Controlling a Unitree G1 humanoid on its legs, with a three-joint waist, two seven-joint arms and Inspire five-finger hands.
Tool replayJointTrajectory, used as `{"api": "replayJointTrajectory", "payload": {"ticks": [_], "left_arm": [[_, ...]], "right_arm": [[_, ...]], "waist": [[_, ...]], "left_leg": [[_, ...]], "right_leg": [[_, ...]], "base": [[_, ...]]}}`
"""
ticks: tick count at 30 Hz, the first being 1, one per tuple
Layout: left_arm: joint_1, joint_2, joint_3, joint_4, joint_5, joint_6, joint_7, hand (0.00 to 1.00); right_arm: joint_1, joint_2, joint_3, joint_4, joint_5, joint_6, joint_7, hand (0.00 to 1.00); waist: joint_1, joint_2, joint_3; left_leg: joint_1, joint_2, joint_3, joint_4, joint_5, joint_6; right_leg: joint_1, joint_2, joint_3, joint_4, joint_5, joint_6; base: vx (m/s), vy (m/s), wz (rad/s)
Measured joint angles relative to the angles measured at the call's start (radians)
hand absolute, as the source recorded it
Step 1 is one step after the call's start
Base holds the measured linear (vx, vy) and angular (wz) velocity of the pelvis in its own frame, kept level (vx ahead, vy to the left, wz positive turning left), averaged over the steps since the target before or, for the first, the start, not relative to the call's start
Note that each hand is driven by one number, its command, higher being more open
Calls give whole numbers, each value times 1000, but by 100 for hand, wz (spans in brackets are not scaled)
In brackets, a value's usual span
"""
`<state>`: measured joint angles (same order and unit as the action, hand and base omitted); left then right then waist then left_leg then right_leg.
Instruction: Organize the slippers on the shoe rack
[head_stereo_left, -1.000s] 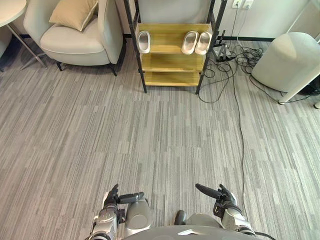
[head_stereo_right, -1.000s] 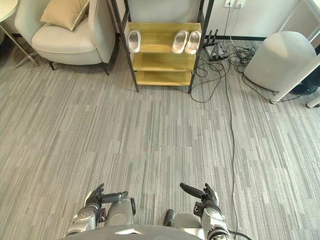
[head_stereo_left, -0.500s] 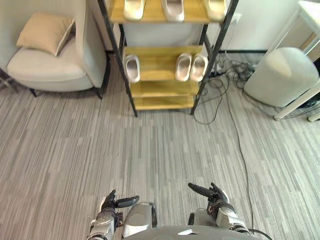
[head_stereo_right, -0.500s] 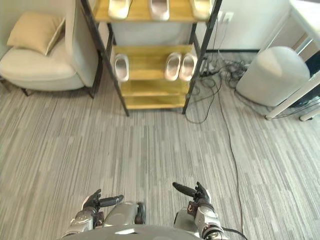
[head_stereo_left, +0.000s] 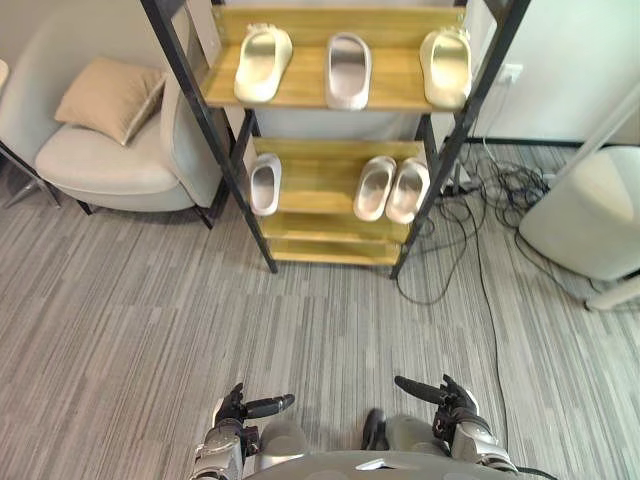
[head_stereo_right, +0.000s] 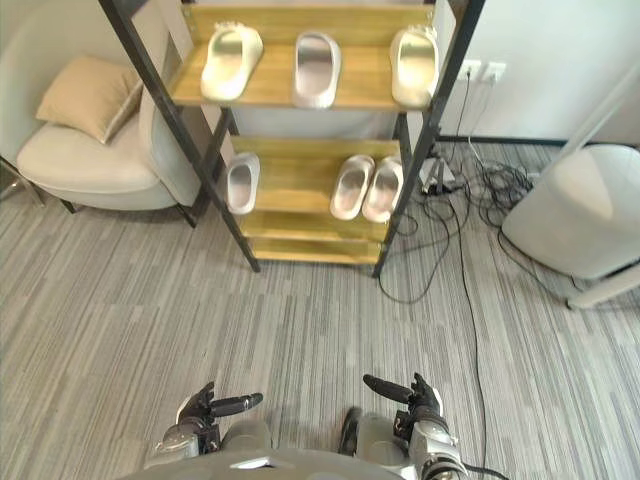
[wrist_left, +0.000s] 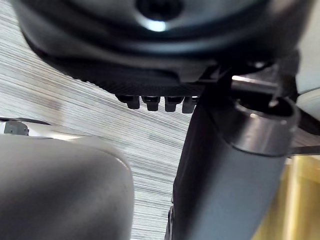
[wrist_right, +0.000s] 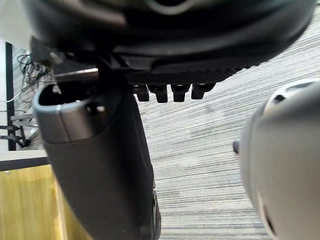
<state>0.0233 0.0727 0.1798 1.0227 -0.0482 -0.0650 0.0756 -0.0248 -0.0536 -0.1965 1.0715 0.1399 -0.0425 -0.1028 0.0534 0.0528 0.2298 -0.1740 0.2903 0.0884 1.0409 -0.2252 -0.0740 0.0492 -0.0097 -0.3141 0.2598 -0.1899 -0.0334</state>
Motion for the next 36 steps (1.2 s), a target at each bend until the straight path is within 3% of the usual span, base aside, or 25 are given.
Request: {"api": "replayJointTrajectory", "payload": {"ticks": [1, 2, 4, 5, 6, 8, 9, 11, 13, 15, 16, 18, 20, 22, 23, 24, 26, 29, 36], "left_arm": [[-2, -2, -3, -13, -1, -4, 0, 100], [-14, -4, -17, -19, -2, -15, -6, 100], [-21, -4, -21, -20, -1, -16, -10, 100], [-32, -3, -33, -19, -2, -14, -11, 100], [-38, -3, -43, -17, -3, -15, -11, 100], [-44, 12, -58, -16, 0, -16, -10, 100], [-50, 20, -52, -15, -2, -19, -12, 100], [-55, 22, -51, -8, -2, -12, -13, 100], [-53, 33, -53, 13, -1, -10, -14, 100], [-48, 47, -61, 30, 0, -3, -17, 100], [-45, 63, -99, 43, 0, 3, -17, 100], [-40, 70, -120, 50, 1, 4, -16, 100], [-38, 72, -120, 51, 2, 7, -16, 100], [-37, 70, -117, 50, 2, 8, -17, 100], [-33, 77, -115, 46, 2, 8, -17, 100], [-34, 77, -115, 50, 3, 7, -16, 100], [-24, 54, -112, 51, 3, 8, -15, 100], [-23, 26, -83, 51, 2, 7, -16, 100], [-24, 4, -86, 61, 20, 7, -22, 100]], "right_arm": [[-2, 8, 0, 1, 2, 0, -3, 100], [-8, 15, 0, 8, 12, 1, -7, 100], [-11, 19, 0, 12, 18, 1, -8, 100], [-10, 20, -1, 13, 18, 1, -10, 100], [-11, 15, 1, 23, 18, 1, -11, 100], [-21, 27, 28, 40, 18, 2, -10, 100], [-23, 28, 32, 48, 18, 4, -7, 100], [-29, 32, 30, 48, 16, 10, -6, 100], [-39, 38, 32, 48, 12, 6, -1, 100], [-41, 46, 41, 48, -2, 5, 6, 100], [-43, 47, 45, 44, -13, 3, 13, 100], [-47, 40, 63, 38, -23, -3, 13, 100], [-48, 42, 65, 31, -25, -8, 15, 100], [-49, 43, 65, 30, -25, -13, 16, 100], [-43, 47, 65, 35, -25, -9, 16, 100], [-38, 43, 62, 47, -26, -7, 15, 100], [-32, 32, 59, 52, -26, -7, 13, 100], [-18, 20, 57, 54, -27, -4, 12, 100], [23, 0, 59, 64, -31, -1, 14, 100]], "waist": [[1, -4, 2], [5, -10, 6], [8, -17, 10], [18, -22, 15], [30, -23, 20], [28, -70, 18], [28, -76, 19], [38, -77, 18], [43, -75, 16], [42, -78, 15], [30, -86, 13], [20, -84, 12], [17, -85, 12], [13, -84, 12], [16, -108, -3], [18, -112, -10], [18, -77, -28], [18, -59, -40], [14, -69, -57]], "left_leg": [[-50, -6, 29, -25, -27, 2], [-109, -45, 54, -177, -56, 3], [-115, -82, 60, -317, -54, 3], [-119, -134, 60, -524, -2, 0], [-88, -174, 54, -642, 137, 53], [-62, -221, 68, -690, 146, 70], [-76, -226, 68, -641, 111, 101], [-51, -225, 92, -600, 65, 117], [27, -223, 124, -631, 33, 121], [106, -233, 142, -690, 19, 129], [167, -248, 148, -731, 11, 139], [213, -249, 141, -759, 10, 140], [236, -243, 123, -766, 10, 139], [243, -235, 100, -763, 9, 135], [240, -250, 78, -755, -7, 100], [241, -255, 59, -754, -20, 79], [232, -224, 45, -760, -21, 64], [240, -203, 17, -783, -15, 50], [262, -216, -17, -840, 5, 49]], "right_leg": [[42, 0, 0, -40, 3, 4], [91, -10, 2, -89, 8, 14], [110, -24, 4, -104, 8, 17], [133, -47, 13, -118, -6, 51], [156, -60, 36, -126, -23, 89], [161, -97, 58, -155, -6, 87], [166, -107, 81, -151, 12, 107], [161, -124, 127, -77, 13, 109], [107, -147, 158, 97, 23, 128], [26, -186, 166, 325, 54, 184], [-58, -225, 150, 515, 10, 158], [-112, -225, 104, 545, -31, 133], [-149, -207, 83, 474, -50, 108], [-164, -179, 94, 345, -46, 104], [-170, -155, 127, 174, 72, 100], [-148, -152, 132, 151, 35, 103], [-124, -122, 110, 86, 44, 93], [-79, -90, 81, 8, 68, 84], [29, -67, 43, -198, 157, 100]], "base": [[385, 25, -2], [333, 74, -4], [311, 130, -10], [361, 234, -29], [384, 232, -19], [404, 188, 5], [445, 224, 10], [351, 203, -19], [248, 141, -49], [210, 106, -34], [209, 56, -11], [216, 10, 12], [182, -50, 26], [161, -139, 42], [203, -203, 47], [204, -213, 35], [136, -171, 15], [72, -127, 18], [40, 5, 15]]}}
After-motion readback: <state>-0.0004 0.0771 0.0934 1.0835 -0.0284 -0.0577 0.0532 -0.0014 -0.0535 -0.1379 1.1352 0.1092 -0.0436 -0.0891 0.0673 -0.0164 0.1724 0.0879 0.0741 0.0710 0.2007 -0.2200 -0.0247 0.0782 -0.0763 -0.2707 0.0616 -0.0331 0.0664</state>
